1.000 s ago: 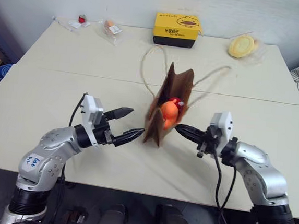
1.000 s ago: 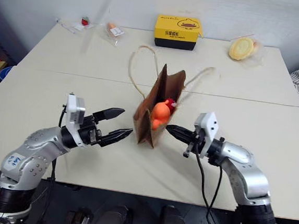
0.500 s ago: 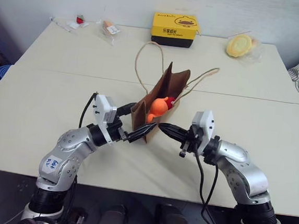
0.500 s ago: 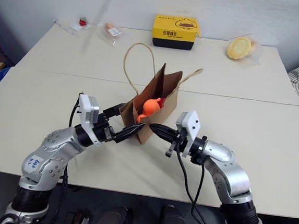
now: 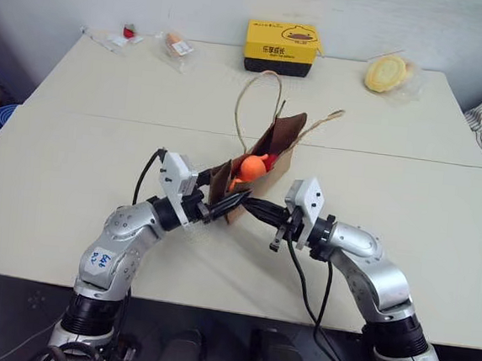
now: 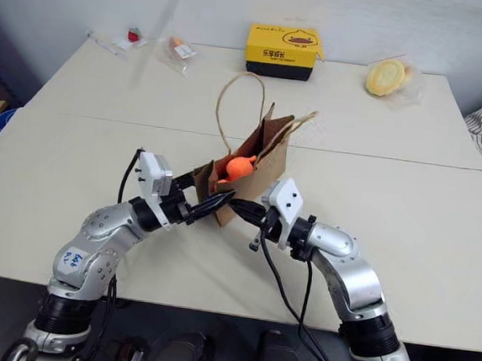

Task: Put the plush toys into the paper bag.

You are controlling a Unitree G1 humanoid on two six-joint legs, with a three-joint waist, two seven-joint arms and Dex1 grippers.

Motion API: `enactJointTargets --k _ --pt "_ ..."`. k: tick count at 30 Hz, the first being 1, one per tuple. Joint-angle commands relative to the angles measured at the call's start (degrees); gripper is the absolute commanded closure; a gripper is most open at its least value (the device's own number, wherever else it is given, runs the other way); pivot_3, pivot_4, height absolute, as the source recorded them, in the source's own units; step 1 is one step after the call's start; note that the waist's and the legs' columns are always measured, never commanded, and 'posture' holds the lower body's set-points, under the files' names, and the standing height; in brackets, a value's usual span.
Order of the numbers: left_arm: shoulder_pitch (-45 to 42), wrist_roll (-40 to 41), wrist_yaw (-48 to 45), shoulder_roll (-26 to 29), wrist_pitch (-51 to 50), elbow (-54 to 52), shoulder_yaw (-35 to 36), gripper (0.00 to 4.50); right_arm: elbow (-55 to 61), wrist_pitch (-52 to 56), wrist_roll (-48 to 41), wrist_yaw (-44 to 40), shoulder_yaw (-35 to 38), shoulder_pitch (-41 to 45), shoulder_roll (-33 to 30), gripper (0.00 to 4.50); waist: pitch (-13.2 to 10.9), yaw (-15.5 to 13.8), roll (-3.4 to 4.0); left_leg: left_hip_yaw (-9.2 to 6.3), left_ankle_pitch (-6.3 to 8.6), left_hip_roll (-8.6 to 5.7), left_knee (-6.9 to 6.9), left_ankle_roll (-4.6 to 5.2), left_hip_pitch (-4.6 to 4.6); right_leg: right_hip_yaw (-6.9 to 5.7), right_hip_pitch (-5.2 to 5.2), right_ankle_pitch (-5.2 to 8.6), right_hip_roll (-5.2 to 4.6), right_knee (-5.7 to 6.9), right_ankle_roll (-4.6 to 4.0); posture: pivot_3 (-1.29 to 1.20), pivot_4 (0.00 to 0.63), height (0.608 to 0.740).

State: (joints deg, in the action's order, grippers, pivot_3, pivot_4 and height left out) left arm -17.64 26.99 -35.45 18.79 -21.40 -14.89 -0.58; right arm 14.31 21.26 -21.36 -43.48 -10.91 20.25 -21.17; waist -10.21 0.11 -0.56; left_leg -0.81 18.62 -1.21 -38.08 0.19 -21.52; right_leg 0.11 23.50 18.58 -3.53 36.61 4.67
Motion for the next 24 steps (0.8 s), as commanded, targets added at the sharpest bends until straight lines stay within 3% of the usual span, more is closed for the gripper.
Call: enactJointTargets --k 1,7,13,18,24 --pt "-0.77 1.52 -1.99 0.22 0.75 -0.63 0.59 2.55 2.93 -0.38 -0.03 -0.63 -0.07 -0.20 -0.48 4.50 0.00 0.00 0.00 0.00 0.00 0.00 0.00 0.00 0.00 0.00 0.00 0.00 0.00 0.00 0.00 0.00 0.150 0.740" --pt "-1.34 3.12 -2.67 0.00 0.97 0.01 3.06 4.48 4.08 0.06 -0.37 -1.00 0.92 -2.15 -1.90 4.50 0.00 0.01 0.00 -0.01 0.00 0.00 0.00 0.00 0.00 0.00 0.00 0.00 0.00 0.01 0.00 0.00 0.150 0.740" --pt "-4.05 9.69 -12.97 5.45 -2.36 1.69 5.51 4.48 7.90 -0.38 -3.69 -2.50 6.39 -7.23 -6.06 4.50 0.00 -0.02 0.00 -0.01 0.00 0.00 -0.01 0.00 -0.01 -0.01 0.00 0.00 0.00 0.02 0.00 0.00 0.150 0.740" --pt "-7.27 10.12 -28.00 10.70 1.02 6.90 3.14 4.48 10.49 -6.83 -8.76 -8.08 20.36 -16.12 -12.14 4.50 0.00 -0.45 -0.01 -0.03 0.01 -0.05 -0.02 0.03 0.00 -0.03 -0.08 0.00 -0.04 -0.08 0.00 0.00 0.150 0.740" --pt "-9.42 10.24 -41.99 11.74 5.60 12.97 1.75 4.48 9.03 -7.53 -13.43 -16.19 38.08 -27.78 -21.89 4.50 0.01 -0.41 0.01 0.03 0.05 -0.04 -0.01 0.09 0.04 -0.02 -0.14 0.00 -0.01 -0.09 0.00 0.00 0.150 0.740"
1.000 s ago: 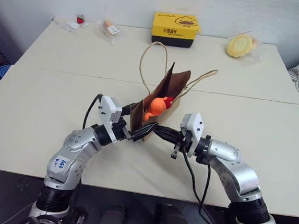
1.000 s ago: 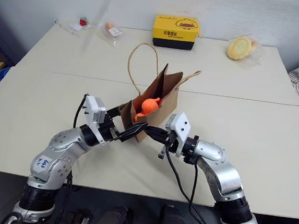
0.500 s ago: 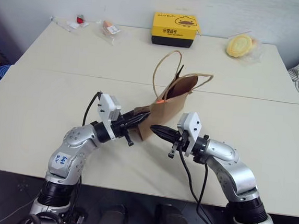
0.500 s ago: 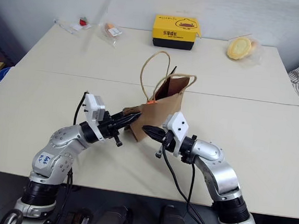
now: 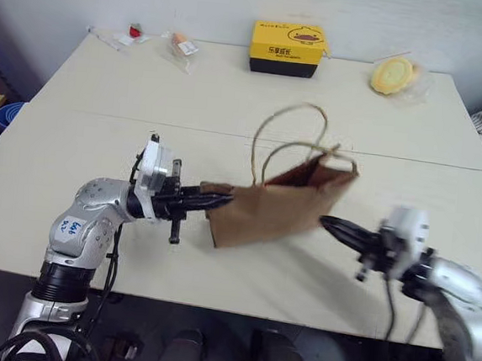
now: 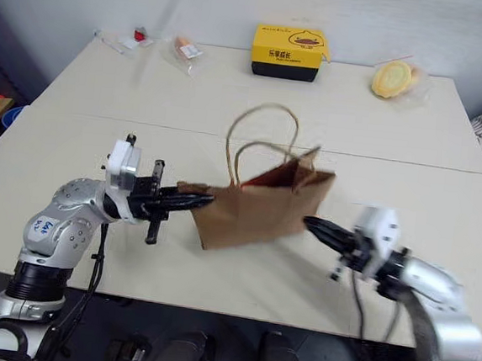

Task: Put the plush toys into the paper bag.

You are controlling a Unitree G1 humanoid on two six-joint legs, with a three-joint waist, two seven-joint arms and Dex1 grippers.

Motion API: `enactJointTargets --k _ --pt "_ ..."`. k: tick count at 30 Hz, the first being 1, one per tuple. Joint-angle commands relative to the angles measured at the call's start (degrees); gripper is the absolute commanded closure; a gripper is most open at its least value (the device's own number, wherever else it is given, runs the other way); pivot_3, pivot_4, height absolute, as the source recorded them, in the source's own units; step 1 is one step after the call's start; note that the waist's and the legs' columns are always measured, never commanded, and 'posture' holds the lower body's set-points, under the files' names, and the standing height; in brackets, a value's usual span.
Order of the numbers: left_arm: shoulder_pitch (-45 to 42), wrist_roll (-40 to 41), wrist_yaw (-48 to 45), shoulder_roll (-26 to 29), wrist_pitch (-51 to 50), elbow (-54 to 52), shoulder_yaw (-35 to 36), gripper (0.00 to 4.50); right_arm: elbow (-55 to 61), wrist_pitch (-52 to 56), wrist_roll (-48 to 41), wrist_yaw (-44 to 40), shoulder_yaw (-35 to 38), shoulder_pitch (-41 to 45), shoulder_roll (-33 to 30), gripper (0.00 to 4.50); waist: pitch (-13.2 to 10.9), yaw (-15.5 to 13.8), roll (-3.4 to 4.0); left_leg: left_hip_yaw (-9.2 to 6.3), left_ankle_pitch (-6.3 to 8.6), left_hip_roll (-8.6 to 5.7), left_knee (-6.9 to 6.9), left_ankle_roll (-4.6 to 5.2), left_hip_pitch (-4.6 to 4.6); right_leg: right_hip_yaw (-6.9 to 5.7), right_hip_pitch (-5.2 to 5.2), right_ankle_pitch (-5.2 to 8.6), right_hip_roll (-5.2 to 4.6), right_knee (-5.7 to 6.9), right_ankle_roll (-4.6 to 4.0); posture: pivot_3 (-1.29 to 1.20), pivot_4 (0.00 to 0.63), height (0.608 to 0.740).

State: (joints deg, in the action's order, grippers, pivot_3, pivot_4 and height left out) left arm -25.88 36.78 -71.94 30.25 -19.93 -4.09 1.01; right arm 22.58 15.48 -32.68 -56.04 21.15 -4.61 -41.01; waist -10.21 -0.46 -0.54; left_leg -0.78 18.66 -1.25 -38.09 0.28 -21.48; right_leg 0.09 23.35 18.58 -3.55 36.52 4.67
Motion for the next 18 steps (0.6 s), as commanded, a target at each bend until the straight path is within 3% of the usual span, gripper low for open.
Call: enactJointTargets --k 1,9,18 --pt "-1.71 -0.37 -7.01 0.31 5.40 4.12 0.07 4.48 -0.29 -2.76 -1.89 -5.57 7.93 -5.15 -3.01 4.50 0.00 0.30 0.00 0.05 0.00 0.03 0.00 0.01 0.05 0.03 -0.01 0.00 0.04 0.02 0.00 0.00 0.150 0.740" --pt "-7.76 -8.65 -11.02 -1.67 20.55 17.75 -1.09 4.48 -10.09 -14.92 3.09 -12.21 12.64 -14.30 -2.43 4.50 -0.01 0.32 -0.02 0.15 0.06 0.01 -0.04 0.18 0.31 0.10 -0.25 0.00 0.05 0.11 0.00 0.00 0.150 0.740" --pt "-8.84 -11.23 -15.06 -0.23 22.15 20.66 -2.85 4.48 -8.61 -15.12 1.27 -10.68 9.16 -12.75 -0.69 4.50 0.00 0.50 -0.01 0.14 0.02 0.05 -0.08 0.10 0.37 0.13 -0.26 0.00 0.05 0.23 0.00 0.00 0.150 0.740"
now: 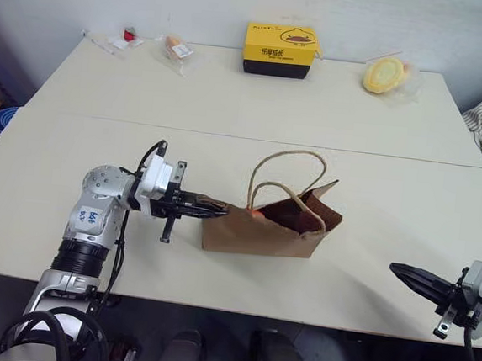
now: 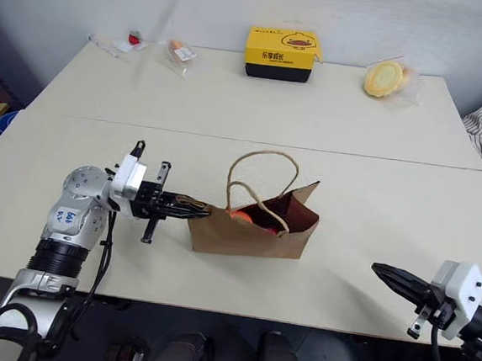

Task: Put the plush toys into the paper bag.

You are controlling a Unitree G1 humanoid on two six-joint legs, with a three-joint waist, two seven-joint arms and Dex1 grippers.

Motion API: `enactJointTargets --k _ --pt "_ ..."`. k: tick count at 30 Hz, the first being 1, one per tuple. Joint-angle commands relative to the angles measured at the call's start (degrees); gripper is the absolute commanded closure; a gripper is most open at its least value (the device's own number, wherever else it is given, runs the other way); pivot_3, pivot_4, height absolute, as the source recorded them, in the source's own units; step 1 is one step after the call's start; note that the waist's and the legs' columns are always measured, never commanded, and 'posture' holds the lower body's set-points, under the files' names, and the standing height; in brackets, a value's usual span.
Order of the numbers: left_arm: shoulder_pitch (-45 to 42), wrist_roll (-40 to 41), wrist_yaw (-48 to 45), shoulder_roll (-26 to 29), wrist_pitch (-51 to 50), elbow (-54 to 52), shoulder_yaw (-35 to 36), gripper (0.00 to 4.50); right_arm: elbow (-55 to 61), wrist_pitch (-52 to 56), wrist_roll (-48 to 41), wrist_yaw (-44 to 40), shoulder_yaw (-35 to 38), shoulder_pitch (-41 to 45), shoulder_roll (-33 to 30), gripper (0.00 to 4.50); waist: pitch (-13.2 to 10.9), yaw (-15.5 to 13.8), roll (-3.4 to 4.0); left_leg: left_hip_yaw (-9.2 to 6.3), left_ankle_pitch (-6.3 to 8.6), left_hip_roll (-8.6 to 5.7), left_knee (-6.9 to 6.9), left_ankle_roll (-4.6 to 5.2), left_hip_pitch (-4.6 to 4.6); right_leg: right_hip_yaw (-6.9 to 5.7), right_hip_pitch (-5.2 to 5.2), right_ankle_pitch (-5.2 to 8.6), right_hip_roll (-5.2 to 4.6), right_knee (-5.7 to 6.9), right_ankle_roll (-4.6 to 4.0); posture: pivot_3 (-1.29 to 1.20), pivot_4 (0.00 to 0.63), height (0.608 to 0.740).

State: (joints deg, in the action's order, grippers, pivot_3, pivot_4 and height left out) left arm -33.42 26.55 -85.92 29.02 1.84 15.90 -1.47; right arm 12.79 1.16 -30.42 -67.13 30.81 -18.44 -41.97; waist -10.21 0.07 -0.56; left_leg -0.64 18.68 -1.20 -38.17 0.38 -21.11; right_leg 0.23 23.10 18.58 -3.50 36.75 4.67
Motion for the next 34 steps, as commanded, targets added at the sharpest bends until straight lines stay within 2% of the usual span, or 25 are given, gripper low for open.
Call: enactJointTargets --k 1,2,6,15,17,19,24,29,34 --pt "-1.49 -0.87 -1.05 1.21 -0.34 0.82 -0.36 4.48 0.94 -0.83 -1.00 0.43 -0.75 1.48 0.22 4.50 0.00 -0.05 0.00 -0.01 0.00 0.00 0.00 0.00 0.01 0.00 0.00 0.00 0.00 0.01 0.00 0.00 0.150 0.740" --pt "-1.75 -0.80 -0.55 1.24 -0.43 0.96 -0.08 4.48 0.60 -0.87 -0.99 0.38 -0.99 1.89 0.10 4.50 0.00 -0.09 0.00 -0.02 0.00 0.00 -0.01 0.00 0.00 -0.01 0.00 0.00 0.00 0.02 0.00 0.00 0.150 0.740" --pt "-2.18 0.39 1.04 2.10 -2.91 -0.24 1.31 3.53 -0.93 -0.48 -1.30 0.21 -1.58 3.75 -0.25 4.50 0.00 -0.13 0.00 -0.03 0.00 0.00 -0.01 0.00 -0.01 -0.02 0.00 0.00 -0.01 0.01 0.00 0.00 0.150 0.740" --pt "3.26 1.68 4.61 7.49 -6.46 -6.88 5.94 0.57 -4.13 2.03 -3.67 -1.75 -2.92 9.07 -1.60 4.50 0.00 0.19 0.01 -0.03 0.00 0.01 0.00 -0.01 -0.01 0.00 0.01 0.00 -0.02 0.05 0.00 0.00 0.150 0.740" --pt "5.64 1.90 5.63 9.04 -6.45 -7.99 7.87 0.00 -5.00 1.29 -3.60 -3.09 -3.36 10.31 -1.94 4.11 0.00 0.27 0.01 -0.02 0.00 0.03 0.03 -0.01 0.00 0.02 0.05 0.01 -0.01 0.06 -0.01 0.00 0.150 0.740" --pt "8.57 1.40 7.25 10.60 -5.82 -8.74 10.02 0.00 -6.14 0.77 -3.37 -4.54 -3.88 11.47 -2.52 3.57 0.01 0.06 0.01 -0.04 -0.01 0.05 0.04 -0.03 -0.01 0.00 0.08 0.01 -0.01 0.06 -0.02 0.00 0.150 0.740" --pt "17.53 -0.18 13.52 14.48 -6.78 -12.53 15.59 0.00 -9.10 -2.50 -2.39 -8.72 -4.68 13.88 -3.73 1.75 0.00 -0.13 0.01 -0.05 0.01 0.04 0.04 0.00 -0.05 0.01 0.08 0.01 -0.06 -0.02 -0.02 0.00 0.150 0.740" --pt "28.59 -0.82 17.08 18.44 -6.71 -16.32 22.03 0.00 -15.76 -7.42 -0.39 -16.29 -5.53 16.41 -8.36 0.03 -0.01 0.06 0.03 -0.04 0.05 0.03 0.11 0.06 -0.05 0.02 0.07 0.01 -0.11 -0.15 -0.03 0.00 0.150 0.740" --pt "35.19 -0.68 19.07 18.22 -4.23 -17.35 26.39 0.00 -22.10 -10.63 0.56 -18.61 -6.44 20.37 -10.10 0.03 -0.01 0.07 0.03 -0.06 0.18 0.05 0.13 0.28 -0.02 -0.01 0.04 0.03 -0.13 -0.17 -0.05 0.00 0.150 0.740"
